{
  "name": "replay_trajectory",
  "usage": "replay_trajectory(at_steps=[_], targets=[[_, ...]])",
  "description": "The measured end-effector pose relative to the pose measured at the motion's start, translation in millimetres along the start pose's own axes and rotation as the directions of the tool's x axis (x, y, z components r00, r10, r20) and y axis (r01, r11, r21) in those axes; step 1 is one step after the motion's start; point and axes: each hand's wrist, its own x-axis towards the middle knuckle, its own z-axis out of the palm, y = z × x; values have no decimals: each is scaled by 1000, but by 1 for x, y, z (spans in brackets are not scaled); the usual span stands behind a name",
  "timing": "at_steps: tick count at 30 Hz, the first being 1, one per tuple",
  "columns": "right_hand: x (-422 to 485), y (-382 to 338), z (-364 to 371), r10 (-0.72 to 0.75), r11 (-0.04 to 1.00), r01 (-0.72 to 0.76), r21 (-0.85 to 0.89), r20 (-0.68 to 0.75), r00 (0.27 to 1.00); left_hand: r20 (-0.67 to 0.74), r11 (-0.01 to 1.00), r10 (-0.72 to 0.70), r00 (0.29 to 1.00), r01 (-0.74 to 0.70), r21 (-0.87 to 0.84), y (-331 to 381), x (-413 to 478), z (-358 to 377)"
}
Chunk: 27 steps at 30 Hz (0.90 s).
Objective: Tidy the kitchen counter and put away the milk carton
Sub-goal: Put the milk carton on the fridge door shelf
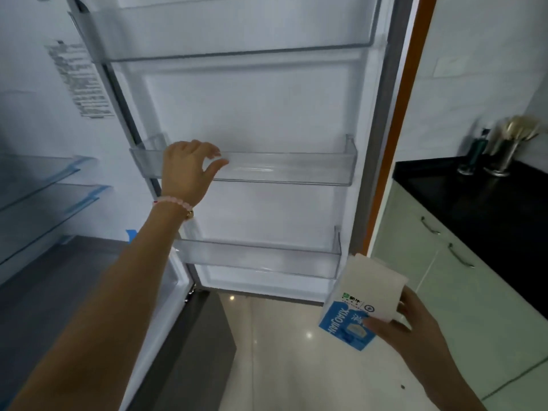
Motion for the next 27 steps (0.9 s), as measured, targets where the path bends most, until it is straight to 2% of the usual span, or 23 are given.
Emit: replay_trajectory(at_steps=[4,11,19,22,27], targets=[[28,-9,44,-1,1000,1,9,-12,1000,-26,989,81,996,-84,-123,-9,19,15],[77,-28,103,-18,1000,19,-22,21,1000,-19,957,248,969,-248,-148,-35,36,25],[109,-60,133,-109,993,108,-54,-12,994,-20,955,249,968,-249,-162,-66,40,25],[111,-81,128,-167,983,166,-81,-4,986,-28,955,244,969,-245,-166,-66,41,29],[129,-152,107,-380,925,380,-10,11,925,-3,964,231,973,-229,-131,-64,45,32]])
